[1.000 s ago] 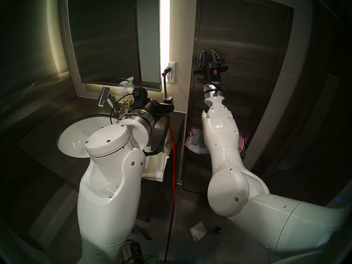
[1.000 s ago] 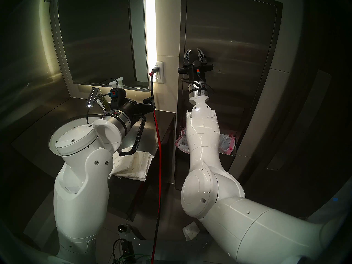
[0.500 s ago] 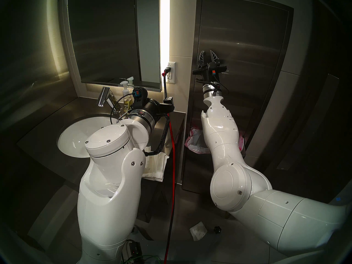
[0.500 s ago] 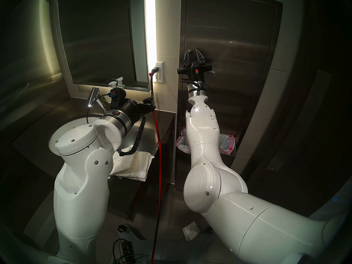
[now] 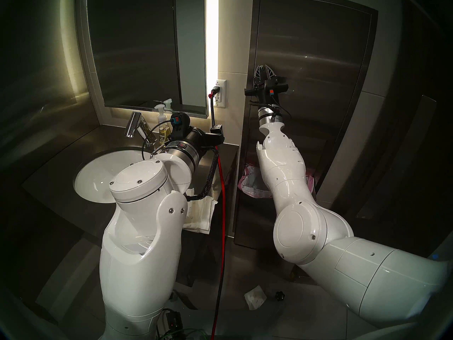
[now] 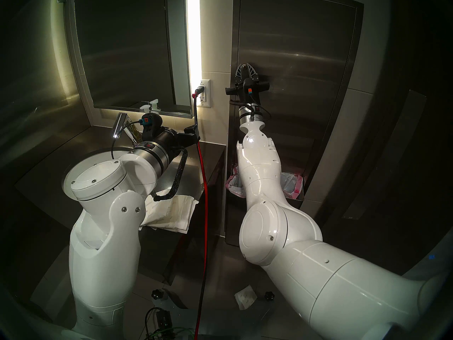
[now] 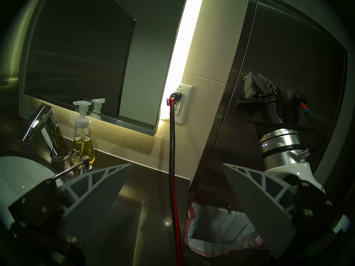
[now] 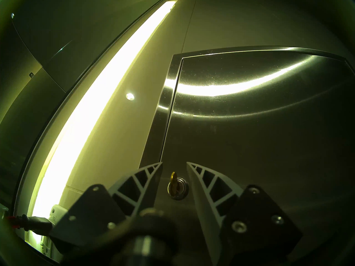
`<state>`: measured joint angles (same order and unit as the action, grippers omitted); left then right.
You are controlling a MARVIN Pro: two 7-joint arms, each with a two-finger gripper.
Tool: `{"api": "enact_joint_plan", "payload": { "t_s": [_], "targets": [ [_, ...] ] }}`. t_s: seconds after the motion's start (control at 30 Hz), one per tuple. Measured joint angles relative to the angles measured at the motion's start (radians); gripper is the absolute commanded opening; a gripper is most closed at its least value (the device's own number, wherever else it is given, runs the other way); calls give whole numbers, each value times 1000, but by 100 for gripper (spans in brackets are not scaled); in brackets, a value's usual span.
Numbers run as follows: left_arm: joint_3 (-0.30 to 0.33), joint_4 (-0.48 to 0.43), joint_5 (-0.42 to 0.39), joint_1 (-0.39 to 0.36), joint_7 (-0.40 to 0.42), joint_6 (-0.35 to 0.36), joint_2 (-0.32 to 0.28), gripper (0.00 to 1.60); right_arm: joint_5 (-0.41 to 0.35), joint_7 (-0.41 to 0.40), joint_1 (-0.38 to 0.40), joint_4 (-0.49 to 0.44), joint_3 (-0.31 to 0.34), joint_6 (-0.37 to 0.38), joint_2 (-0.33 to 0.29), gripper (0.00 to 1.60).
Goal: Twist key and open towel dispenser
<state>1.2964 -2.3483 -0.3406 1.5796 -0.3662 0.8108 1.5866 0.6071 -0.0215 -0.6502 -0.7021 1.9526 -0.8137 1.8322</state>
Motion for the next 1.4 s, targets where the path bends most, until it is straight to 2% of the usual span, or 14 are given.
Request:
{"api": "enact_joint_plan", "payload": {
  "t_s": [0.43, 0.6, 0.63, 0.67, 0.83, 0.9, 0.93, 0.97, 1.17, 1.4],
  "targets": [
    [0, 0, 0, 0, 0, 0, 0, 160, 15, 43, 34, 73, 0, -27, -17, 77],
    [0, 0, 0, 0, 0, 0, 0, 160, 20, 59, 41, 100, 0, -40, -27, 61],
    [0, 0, 0, 0, 0, 0, 0, 160, 22, 62, 43, 107, 0, -42, -30, 49],
    [0, 0, 0, 0, 0, 0, 0, 160, 23, 65, 45, 114, 0, -43, -32, 45],
    [0, 0, 0, 0, 0, 0, 0, 160, 29, 70, 56, 138, -1, -52, -38, 46],
    [0, 0, 0, 0, 0, 0, 0, 160, 31, 75, 63, 149, -1, -55, -41, 33],
    [0, 0, 0, 0, 0, 0, 0, 160, 32, 77, 66, 154, -1, -56, -42, 12],
    [0, 0, 0, 0, 0, 0, 0, 160, 33, 79, 69, 158, -1, -58, -44, 0],
    [0, 0, 0, 0, 0, 0, 0, 160, 41, 92, 81, 184, -2, -71, -50, 0],
    [0, 0, 0, 0, 0, 0, 0, 160, 39, 94, 67, 168, 3, -90, -44, 0]
  ]
}}
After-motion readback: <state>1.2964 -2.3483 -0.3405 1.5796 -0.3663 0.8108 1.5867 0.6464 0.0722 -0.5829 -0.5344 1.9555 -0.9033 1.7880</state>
